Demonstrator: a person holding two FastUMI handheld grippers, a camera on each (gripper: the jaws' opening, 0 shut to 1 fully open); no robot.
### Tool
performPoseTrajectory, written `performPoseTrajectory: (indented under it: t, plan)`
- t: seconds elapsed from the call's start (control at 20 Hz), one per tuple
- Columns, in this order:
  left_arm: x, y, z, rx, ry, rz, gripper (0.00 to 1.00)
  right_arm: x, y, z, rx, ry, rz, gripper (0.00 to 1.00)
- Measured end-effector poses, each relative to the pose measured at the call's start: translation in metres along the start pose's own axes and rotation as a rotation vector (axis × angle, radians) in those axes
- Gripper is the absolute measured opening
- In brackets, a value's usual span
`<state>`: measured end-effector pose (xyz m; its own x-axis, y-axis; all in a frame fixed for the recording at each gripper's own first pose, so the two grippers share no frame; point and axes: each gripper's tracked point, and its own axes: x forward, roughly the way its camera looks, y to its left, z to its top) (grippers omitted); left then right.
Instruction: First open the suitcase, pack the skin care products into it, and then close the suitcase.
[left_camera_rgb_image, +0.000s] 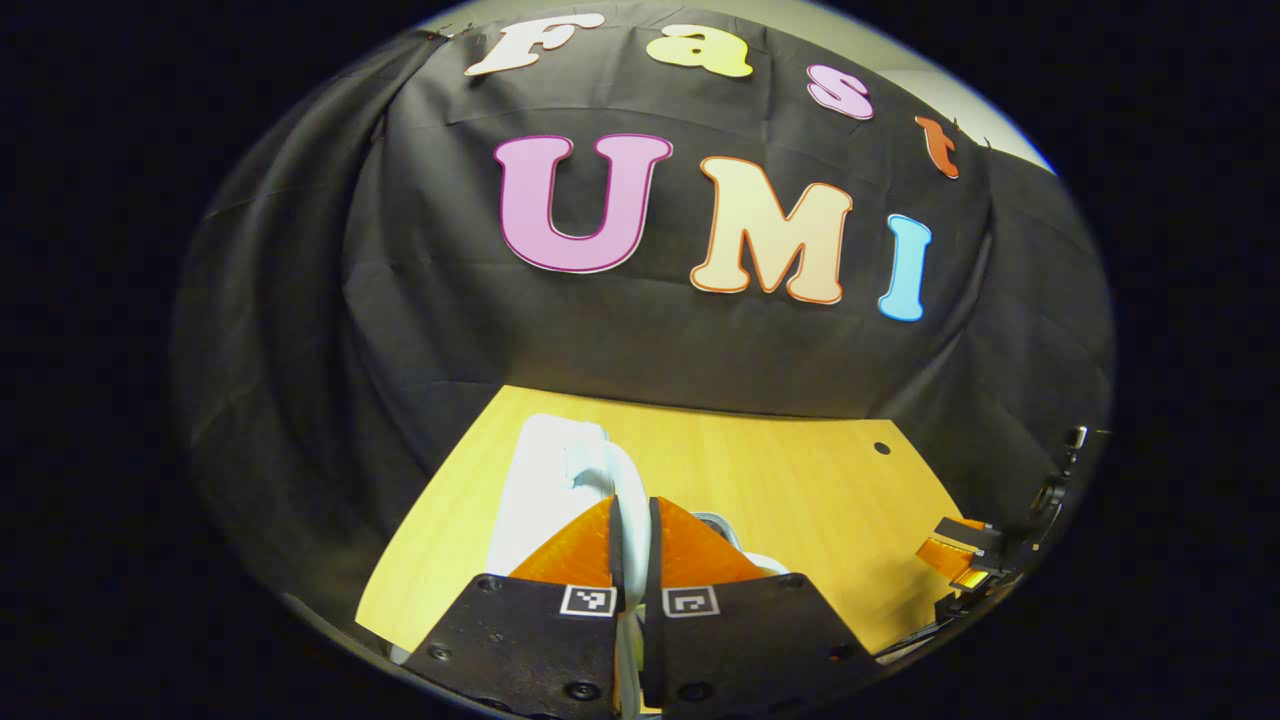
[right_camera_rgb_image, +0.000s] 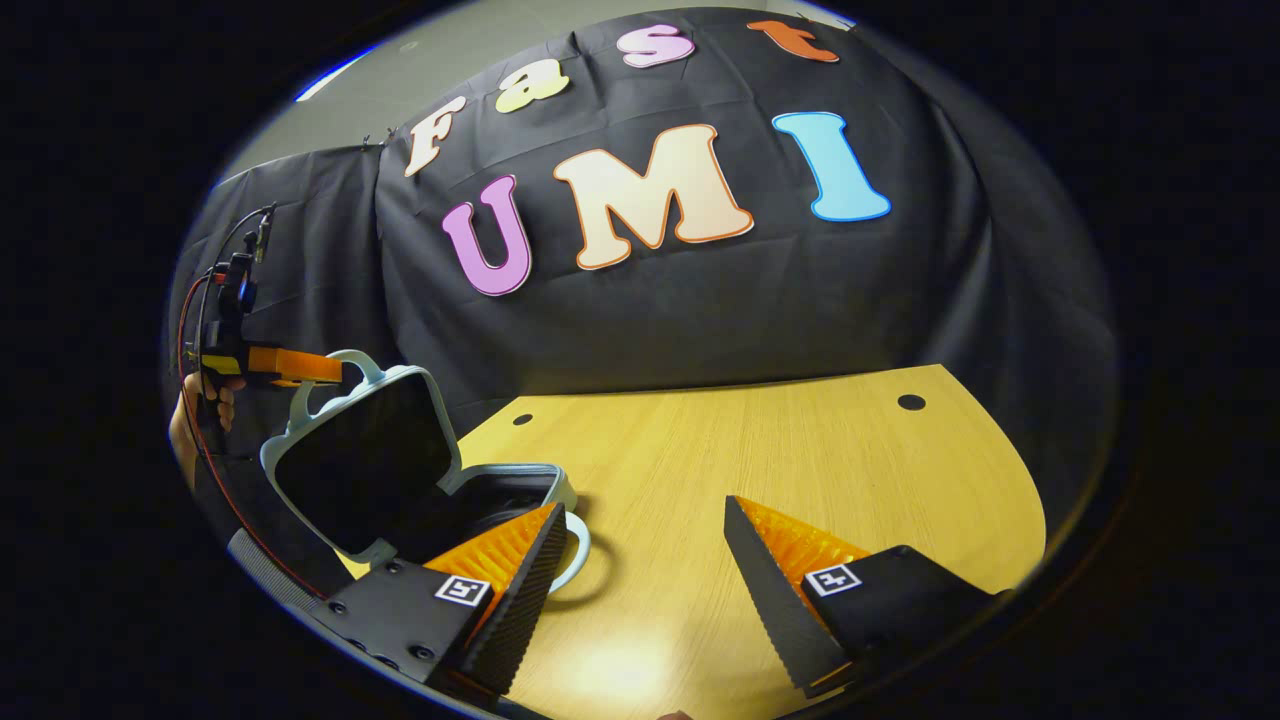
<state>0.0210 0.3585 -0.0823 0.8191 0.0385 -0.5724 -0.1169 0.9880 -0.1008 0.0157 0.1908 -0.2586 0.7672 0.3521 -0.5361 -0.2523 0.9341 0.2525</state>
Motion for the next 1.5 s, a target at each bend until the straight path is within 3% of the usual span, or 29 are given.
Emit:
performPoseTrajectory:
  t: [0.85,1.4,1.5]
  plan:
    - [0.057,-0.132,-0.086,-0.022,0.144,-0.212,0.03,-0.027,-0.069,0.01,-0.003,-0.011,-0.072,0.98]
    - [0.086,-0.172,-0.163,0.031,0.279,-0.21,0.09,-0.043,-0.094,0.017,-0.011,-0.023,-0.089,0.98]
    - [0.082,-0.179,-0.161,0.021,0.256,-0.209,0.12,-0.048,-0.093,0.019,-0.031,-0.026,-0.076,0.98]
